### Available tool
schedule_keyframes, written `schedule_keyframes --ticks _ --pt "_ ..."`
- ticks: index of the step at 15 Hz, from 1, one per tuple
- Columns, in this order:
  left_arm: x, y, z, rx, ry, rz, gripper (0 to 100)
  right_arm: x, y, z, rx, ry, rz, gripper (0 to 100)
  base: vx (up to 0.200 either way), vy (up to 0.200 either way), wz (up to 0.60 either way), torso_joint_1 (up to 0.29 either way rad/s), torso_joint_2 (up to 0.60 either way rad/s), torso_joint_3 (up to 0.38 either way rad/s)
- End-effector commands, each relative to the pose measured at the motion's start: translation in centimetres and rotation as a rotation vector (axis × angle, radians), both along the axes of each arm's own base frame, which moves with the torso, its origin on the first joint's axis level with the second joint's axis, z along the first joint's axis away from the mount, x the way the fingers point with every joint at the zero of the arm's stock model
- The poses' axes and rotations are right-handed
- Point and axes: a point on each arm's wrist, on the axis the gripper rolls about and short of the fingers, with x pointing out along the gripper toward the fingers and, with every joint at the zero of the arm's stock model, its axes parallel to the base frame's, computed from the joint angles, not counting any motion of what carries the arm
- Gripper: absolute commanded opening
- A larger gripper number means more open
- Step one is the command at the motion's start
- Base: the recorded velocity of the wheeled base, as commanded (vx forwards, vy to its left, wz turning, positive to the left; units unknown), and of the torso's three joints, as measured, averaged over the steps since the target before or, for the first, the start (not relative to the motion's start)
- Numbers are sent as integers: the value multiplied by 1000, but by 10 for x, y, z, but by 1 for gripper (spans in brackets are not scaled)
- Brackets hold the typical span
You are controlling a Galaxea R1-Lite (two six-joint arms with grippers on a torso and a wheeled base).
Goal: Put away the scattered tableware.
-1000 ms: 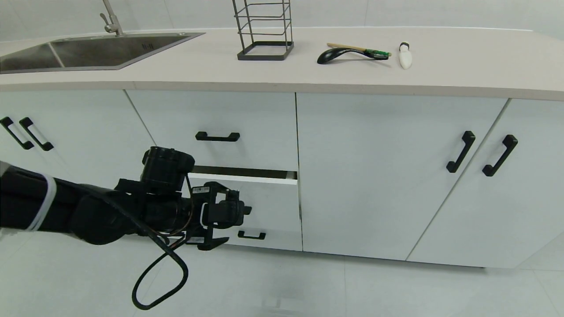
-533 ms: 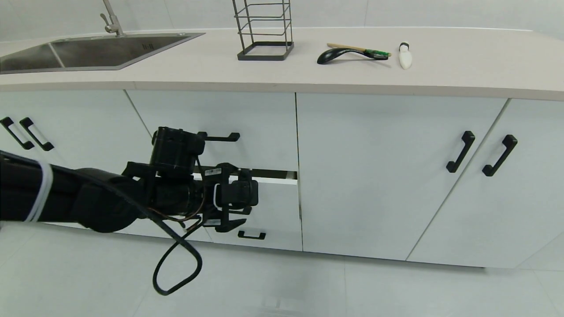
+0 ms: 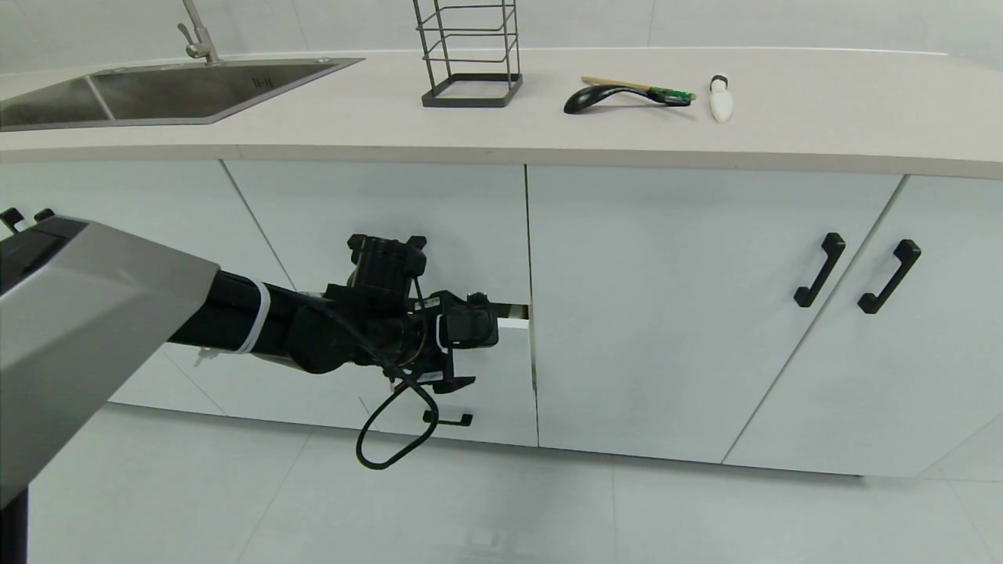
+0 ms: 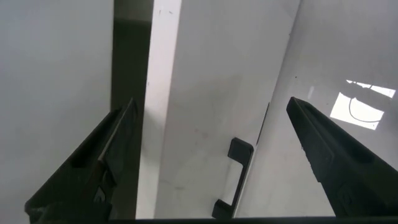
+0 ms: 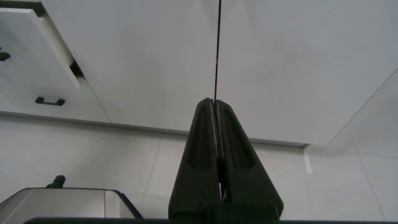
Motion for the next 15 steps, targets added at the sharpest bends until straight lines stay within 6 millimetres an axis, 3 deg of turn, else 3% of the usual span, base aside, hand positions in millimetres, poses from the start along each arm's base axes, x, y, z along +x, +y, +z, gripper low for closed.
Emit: schedule_keyframes --ticks 1,8,11,14,15 --pt "5 -1 -10 7 17 1 100 0 0 0 -1 1 0 0 0 0 0 0 0 0" --pt "-5 2 -13 17 44 -5 100 0 0 0 -1 1 0 0 0 0 0 0 0 0" --pt "-35 13 -12 33 93 -9 100 0 0 0 -1 1 0 0 0 0 0 0 0 0" --pt "-105 33 1 48 138 -20 100 0 0 0 -1 1 0 0 0 0 0 0 0 0" --pt "-115 37 2 47 143 -18 100 0 0 0 -1 1 0 0 0 0 0 0 0 0"
